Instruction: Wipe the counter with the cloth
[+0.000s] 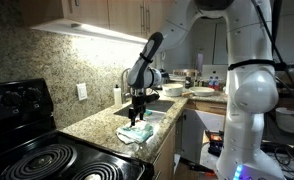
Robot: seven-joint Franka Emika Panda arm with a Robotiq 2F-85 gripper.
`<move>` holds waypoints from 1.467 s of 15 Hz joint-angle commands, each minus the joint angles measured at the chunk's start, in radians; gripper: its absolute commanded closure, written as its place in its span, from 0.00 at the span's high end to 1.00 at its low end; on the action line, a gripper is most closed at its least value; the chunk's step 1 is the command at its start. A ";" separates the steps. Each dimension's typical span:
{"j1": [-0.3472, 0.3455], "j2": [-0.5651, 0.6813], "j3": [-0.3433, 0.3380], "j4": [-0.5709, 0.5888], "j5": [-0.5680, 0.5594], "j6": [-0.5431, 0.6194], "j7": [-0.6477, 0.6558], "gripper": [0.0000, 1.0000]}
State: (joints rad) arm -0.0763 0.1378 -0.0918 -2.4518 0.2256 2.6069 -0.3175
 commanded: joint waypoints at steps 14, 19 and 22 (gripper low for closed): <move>-0.009 0.162 0.002 0.105 -0.287 0.022 0.129 1.00; -0.023 0.171 0.028 0.090 -0.241 0.020 0.107 1.00; -0.021 0.144 0.063 0.071 -0.203 0.006 0.090 0.75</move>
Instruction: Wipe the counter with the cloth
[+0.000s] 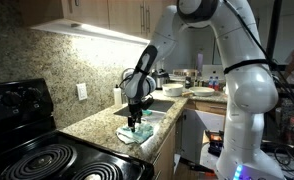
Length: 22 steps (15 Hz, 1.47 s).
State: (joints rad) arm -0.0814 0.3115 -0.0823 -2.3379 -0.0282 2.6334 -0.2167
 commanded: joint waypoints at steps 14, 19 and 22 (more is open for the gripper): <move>0.029 -0.057 0.083 -0.059 0.043 -0.071 0.080 0.07; 0.076 -0.075 0.151 -0.107 0.094 -0.058 0.116 0.08; 0.110 -0.088 0.196 -0.127 0.141 -0.054 0.131 0.08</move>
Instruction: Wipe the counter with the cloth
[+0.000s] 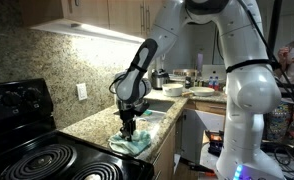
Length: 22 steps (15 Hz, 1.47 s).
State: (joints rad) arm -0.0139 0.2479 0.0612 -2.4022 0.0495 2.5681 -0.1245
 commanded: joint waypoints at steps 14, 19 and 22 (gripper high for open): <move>0.011 -0.084 -0.013 -0.161 0.097 -0.006 0.076 0.08; -0.062 -0.124 -0.120 -0.214 0.050 -0.011 0.053 0.08; -0.115 -0.135 -0.201 -0.203 -0.024 -0.027 0.049 0.08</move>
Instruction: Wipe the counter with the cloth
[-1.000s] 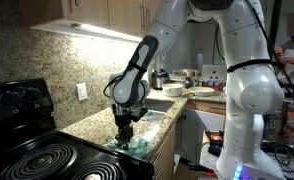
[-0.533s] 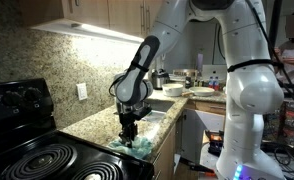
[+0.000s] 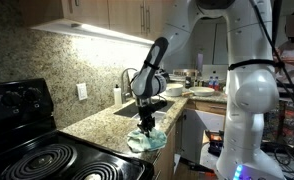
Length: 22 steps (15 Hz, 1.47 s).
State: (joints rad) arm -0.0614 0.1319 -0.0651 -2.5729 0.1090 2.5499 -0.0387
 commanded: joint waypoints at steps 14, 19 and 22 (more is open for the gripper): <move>-0.067 0.060 -0.041 0.096 -0.144 -0.020 -0.036 0.08; 0.010 0.093 0.072 0.125 -0.069 -0.023 -0.033 0.08; 0.053 0.120 0.128 0.158 -0.030 -0.031 -0.031 0.08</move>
State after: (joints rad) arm -0.0509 0.2035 0.0092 -2.4524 0.0177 2.5310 -0.0558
